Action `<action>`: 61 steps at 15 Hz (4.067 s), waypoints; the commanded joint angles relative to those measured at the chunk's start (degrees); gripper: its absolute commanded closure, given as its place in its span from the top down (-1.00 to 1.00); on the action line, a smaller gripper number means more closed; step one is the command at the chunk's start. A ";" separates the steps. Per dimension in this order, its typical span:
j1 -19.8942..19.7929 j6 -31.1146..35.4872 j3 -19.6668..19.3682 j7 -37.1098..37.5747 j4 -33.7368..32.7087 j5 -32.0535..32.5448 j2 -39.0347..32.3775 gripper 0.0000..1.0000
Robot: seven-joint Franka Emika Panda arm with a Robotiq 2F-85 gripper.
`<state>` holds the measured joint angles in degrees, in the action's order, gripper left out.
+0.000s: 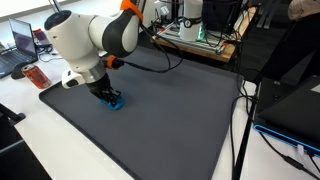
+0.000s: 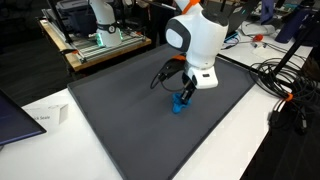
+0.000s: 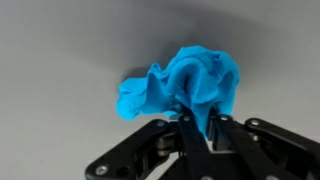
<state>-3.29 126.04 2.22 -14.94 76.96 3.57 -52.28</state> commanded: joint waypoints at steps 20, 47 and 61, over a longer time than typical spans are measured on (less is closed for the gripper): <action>-9.93 20.95 6.49 -16.79 41.59 -15.83 37.32 -0.96; 2.91 3.14 -4.11 -4.40 43.43 -7.86 76.20 -0.97; 3.01 3.49 -3.44 0.31 37.25 -4.39 82.70 -0.98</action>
<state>-1.27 129.56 -1.03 -16.19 115.55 -2.93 29.72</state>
